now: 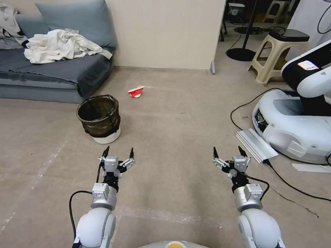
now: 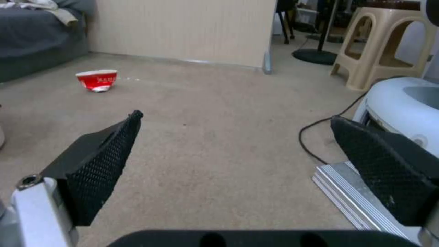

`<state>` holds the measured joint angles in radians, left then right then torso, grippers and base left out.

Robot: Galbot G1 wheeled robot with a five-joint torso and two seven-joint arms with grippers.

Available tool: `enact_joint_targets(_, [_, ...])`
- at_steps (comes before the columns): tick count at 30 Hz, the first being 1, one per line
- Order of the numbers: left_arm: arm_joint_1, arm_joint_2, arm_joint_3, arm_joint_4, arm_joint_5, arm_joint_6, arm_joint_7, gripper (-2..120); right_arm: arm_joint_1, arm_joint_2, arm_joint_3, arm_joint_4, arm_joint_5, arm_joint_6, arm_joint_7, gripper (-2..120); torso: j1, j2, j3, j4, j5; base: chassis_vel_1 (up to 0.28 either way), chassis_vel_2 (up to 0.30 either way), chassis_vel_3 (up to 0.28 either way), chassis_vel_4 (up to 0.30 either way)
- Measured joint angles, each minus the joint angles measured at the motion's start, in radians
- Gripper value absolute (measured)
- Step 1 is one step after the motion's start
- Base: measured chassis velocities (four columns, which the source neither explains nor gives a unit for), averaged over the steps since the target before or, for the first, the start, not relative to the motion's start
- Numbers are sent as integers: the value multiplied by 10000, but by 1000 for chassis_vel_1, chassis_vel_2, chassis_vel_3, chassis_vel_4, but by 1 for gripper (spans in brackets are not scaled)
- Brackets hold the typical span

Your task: Pick up the trash can from the floor.

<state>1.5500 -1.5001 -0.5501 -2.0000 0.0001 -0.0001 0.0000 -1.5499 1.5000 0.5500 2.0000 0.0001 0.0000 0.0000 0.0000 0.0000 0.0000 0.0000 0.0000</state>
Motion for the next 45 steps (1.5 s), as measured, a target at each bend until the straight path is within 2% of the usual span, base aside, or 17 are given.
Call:
enact_joint_targets(19, [32, -2, -18, -88, -54, 49, 0, 100, -38, 1, 15, 56, 24, -42, 0, 100, 0, 0, 0, 0, 0, 0, 0, 0, 0])
enact_joint_targets(22, [412, -41, -335, -1059, -802, 724, 82, 100, -492, 42, 255, 1015, 399, -622, 112, 100, 0, 0, 0, -1, 1, 0, 0, 0, 0])
enact_joint_targets(23, [412, -41, -335, -1059, -802, 724, 82, 100, -492, 42, 255, 1015, 399, -622, 112, 100, 0, 0, 0, -1, 1, 0, 0, 0, 0])
enact_joint_targets(27, [999, -120, -823, -2544, -1958, 1778, 249, 100, -1173, 109, 610, 2433, 972, -1510, 322, 100, 0, 0, -1, 0, 1, 0, 0, 0, 0])
enact_joint_targets(28, [999, -120, -823, -2544, -1958, 1778, 249, 100, -1173, 109, 610, 2433, 972, -1510, 322, 100, 0, 0, -1, 0, 1, 0, 0, 0, 0])
enact_joint_targets(30, [1253, -150, -1033, -3176, -2455, 2181, 336, 100, -1492, 143, 778, 3101, 1257, -1890, 409, 100, 0, 1, -2, 0, 0, 0, 0, 0, 0])
enact_joint_targets(31, [1499, -131, -1244, -3379, -2682, 1866, 573, 100, -1792, 146, 868, 3483, 1622, -1661, 331, 100, 0, 2, -2, -2, 3, 0, 0, 0, 0])
enact_joint_targets(36, [1759, -89, -1362, -3199, -2717, 991, 879, 100, -1988, 130, 897, 3474, 1905, -781, -53, 100, 0, 1, -2, 1, -3, 0, 0, 0, 0])
enact_joint_targets(45, [1877, -58, -1427, -2964, -2708, 555, 1061, 100, -1949, 70, 738, 3227, 1930, -233, -234, 100, 0, 1, -1, 1, 0, 0, 0, 0, 0])
